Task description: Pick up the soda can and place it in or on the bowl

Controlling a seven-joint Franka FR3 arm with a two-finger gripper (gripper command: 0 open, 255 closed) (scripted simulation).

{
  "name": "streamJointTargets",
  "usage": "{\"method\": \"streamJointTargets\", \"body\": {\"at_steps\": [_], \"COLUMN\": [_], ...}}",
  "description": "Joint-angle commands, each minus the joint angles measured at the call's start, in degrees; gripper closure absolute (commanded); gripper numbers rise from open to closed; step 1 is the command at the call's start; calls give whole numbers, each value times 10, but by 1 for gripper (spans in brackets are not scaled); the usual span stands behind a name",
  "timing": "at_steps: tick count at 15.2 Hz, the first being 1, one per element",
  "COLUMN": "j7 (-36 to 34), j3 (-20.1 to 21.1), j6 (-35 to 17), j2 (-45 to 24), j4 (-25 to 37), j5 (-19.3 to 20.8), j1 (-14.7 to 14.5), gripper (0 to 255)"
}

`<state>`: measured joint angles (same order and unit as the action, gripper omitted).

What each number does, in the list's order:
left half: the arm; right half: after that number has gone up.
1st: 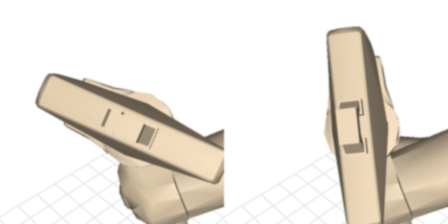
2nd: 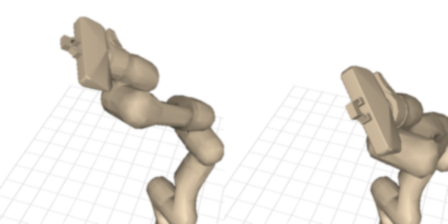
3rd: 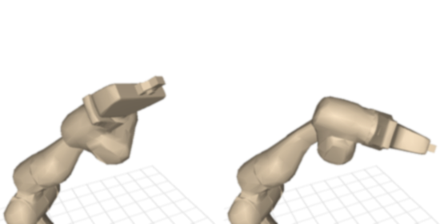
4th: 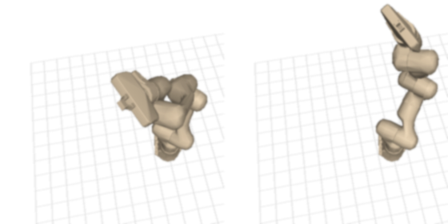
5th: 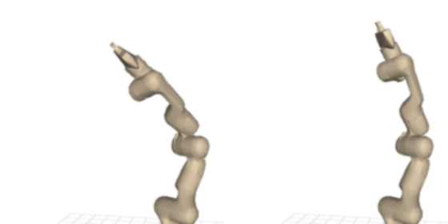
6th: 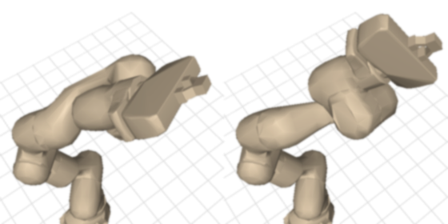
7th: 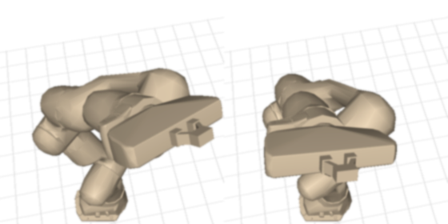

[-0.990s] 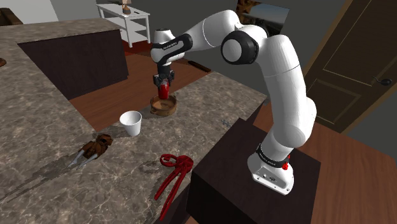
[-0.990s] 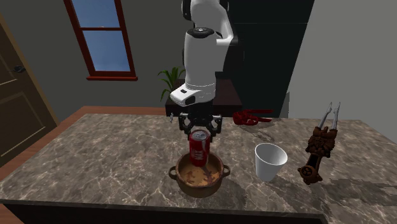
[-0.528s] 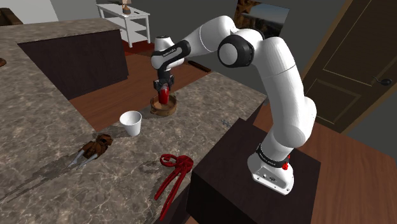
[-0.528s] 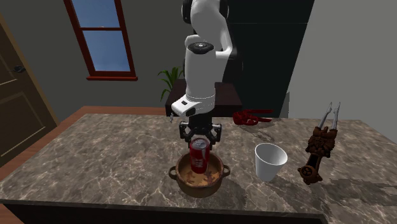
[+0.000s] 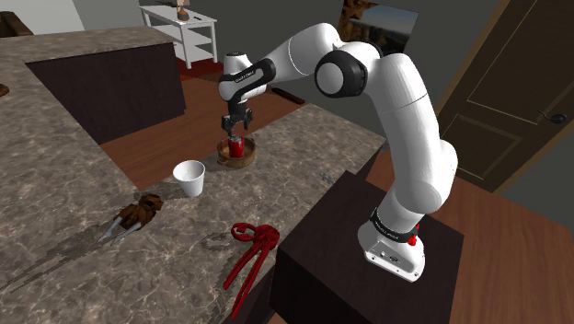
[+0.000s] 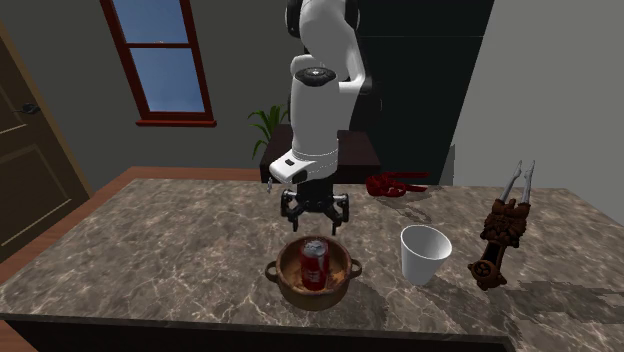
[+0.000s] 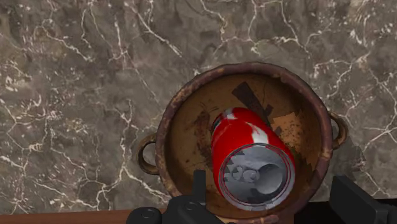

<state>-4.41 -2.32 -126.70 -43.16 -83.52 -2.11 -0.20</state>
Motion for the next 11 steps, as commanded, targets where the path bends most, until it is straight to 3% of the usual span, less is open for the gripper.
{"method": "streamJointTargets", "body": {"at_steps": [1, 11], "j7": [0, -1], "j3": [0, -1], "j6": [0, 49], "j2": [0, 40], "j4": [0, 10], "j5": [0, 2], "j1": [0, -1], "gripper": [0, 0]}}
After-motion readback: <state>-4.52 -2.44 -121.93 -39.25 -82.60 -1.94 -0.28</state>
